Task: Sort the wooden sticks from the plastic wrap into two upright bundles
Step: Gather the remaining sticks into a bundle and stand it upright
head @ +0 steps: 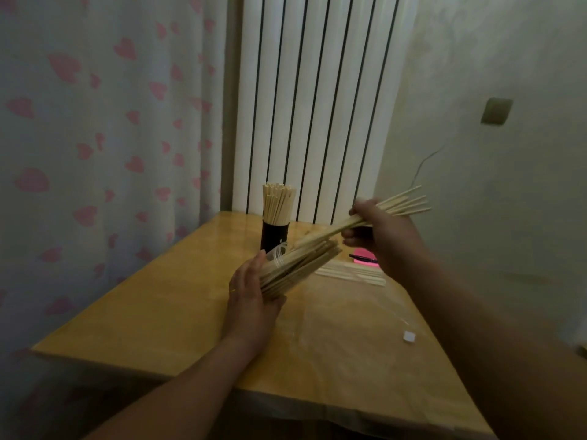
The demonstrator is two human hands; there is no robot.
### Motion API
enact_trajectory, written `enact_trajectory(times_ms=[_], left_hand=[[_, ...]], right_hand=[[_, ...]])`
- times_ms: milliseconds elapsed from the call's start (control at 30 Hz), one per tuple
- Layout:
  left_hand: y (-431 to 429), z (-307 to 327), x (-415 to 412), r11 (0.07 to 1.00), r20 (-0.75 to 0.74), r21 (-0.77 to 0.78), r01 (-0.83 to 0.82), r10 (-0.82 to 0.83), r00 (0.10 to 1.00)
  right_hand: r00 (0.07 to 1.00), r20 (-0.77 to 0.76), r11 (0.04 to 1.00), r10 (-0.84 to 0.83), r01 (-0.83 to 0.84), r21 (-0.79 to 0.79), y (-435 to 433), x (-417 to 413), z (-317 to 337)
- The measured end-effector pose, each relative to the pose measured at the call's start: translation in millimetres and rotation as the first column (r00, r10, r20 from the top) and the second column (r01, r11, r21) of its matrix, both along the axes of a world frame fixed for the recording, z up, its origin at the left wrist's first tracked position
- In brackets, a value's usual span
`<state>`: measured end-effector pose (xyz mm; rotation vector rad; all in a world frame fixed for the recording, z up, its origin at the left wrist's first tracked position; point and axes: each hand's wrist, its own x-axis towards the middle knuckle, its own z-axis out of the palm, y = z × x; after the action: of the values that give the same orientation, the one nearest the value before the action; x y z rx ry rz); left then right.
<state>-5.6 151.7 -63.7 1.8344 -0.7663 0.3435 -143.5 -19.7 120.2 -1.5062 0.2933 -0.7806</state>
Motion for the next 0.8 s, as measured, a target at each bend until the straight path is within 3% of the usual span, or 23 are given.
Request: enact_trajectory(times_ms=[167, 267, 467, 567, 667, 733, 800], left_hand=[[-1, -2, 1, 1.000, 0.063, 0.025, 0.017, -0.019, 0.998], [-1, -3, 4, 1.000, 0.071, 0.027, 0.013, -0.015, 0.997], [-1, -4, 4, 0.999, 0.088, 0.032, 0.010, -0.013, 0.996], [0, -4, 3, 1.000, 0.063, 0.007, 0.015, -0.016, 0.998], [-1, -4, 5, 1.000, 0.052, 0.002, 0.000, 0.000, 0.999], [-1, -4, 5, 1.000, 0.050, 0.000, 0.002, -0.002, 0.999], [-1, -4, 4, 1.000, 0.064, 0.000, 0.003, -0.003, 0.998]], right_hand=[[0.978, -0.109, 0.950, -0.180, 0.144, -0.279, -2, 20, -20], [0.968, -0.162, 0.933, -0.194, 0.131, -0.335, -4, 28, -30], [0.977, -0.213, 0.970, -0.021, -0.032, -0.241, 5, 40, -42], [0.987, -0.138, 0.989, -0.083, 0.065, -0.135, 2, 45, -41], [0.982, 0.032, 0.982, -0.188, 0.187, 0.014, -2, 39, -30], [0.967, 0.068, 0.955, -0.246, 0.254, -0.152, 1, 35, -27], [0.977, 0.009, 0.884, -0.211, 0.194, -0.426, 13, 32, -29]])
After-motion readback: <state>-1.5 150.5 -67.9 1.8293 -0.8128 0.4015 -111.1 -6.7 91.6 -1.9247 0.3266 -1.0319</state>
